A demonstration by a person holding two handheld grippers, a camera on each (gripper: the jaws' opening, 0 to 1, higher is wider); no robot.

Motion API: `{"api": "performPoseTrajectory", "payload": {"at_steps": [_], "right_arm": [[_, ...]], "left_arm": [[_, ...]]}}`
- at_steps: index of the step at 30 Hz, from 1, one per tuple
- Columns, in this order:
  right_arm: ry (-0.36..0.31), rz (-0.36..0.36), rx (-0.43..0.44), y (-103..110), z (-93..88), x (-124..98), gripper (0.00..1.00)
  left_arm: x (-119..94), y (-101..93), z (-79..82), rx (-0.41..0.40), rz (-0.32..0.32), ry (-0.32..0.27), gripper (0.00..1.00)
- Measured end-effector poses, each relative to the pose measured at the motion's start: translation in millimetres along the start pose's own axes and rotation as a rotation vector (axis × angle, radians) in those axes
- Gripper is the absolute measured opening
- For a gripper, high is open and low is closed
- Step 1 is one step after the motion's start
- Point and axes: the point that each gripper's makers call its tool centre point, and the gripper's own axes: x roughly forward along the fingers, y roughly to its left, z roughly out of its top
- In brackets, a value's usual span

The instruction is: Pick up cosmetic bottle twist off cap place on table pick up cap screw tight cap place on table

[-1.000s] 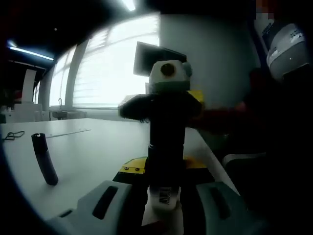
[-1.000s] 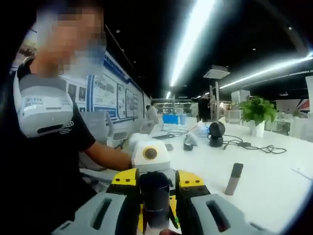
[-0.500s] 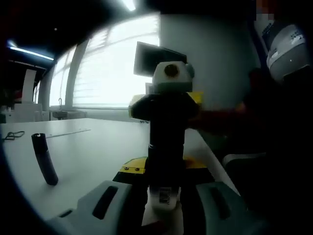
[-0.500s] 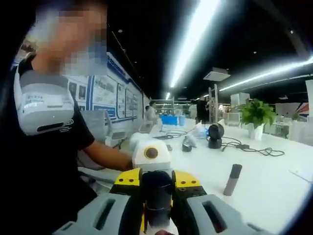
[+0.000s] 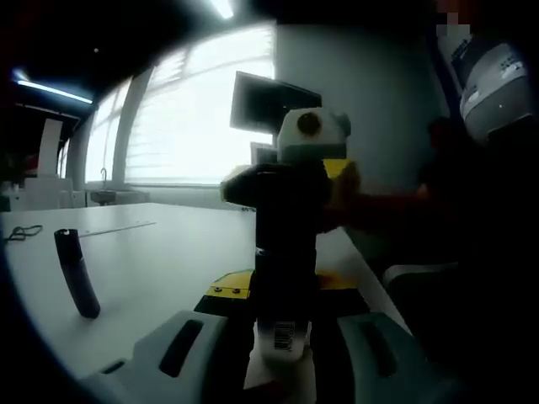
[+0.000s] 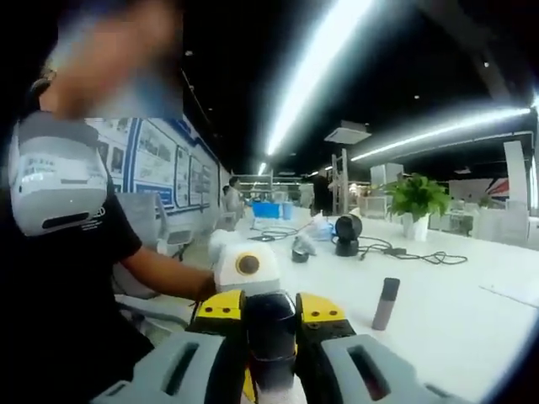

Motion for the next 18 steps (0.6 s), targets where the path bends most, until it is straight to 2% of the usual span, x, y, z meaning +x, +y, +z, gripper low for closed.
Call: {"api": "performPoseTrajectory", "payload": {"at_steps": [13, 18], "right_arm": [[0.004, -0.017, 0.011, -0.5, -1.7, -0.9, 0.16], [-0.007, -0.050, 0.019, -1.0, -2.3, -1.7, 0.16]], "left_arm": [[0.6, -2.1, 0.1, -0.004, -0.001, 0.001, 0.15], [0.4, -1.8, 0.0, -0.003, -0.001, 0.001, 0.15]]}}
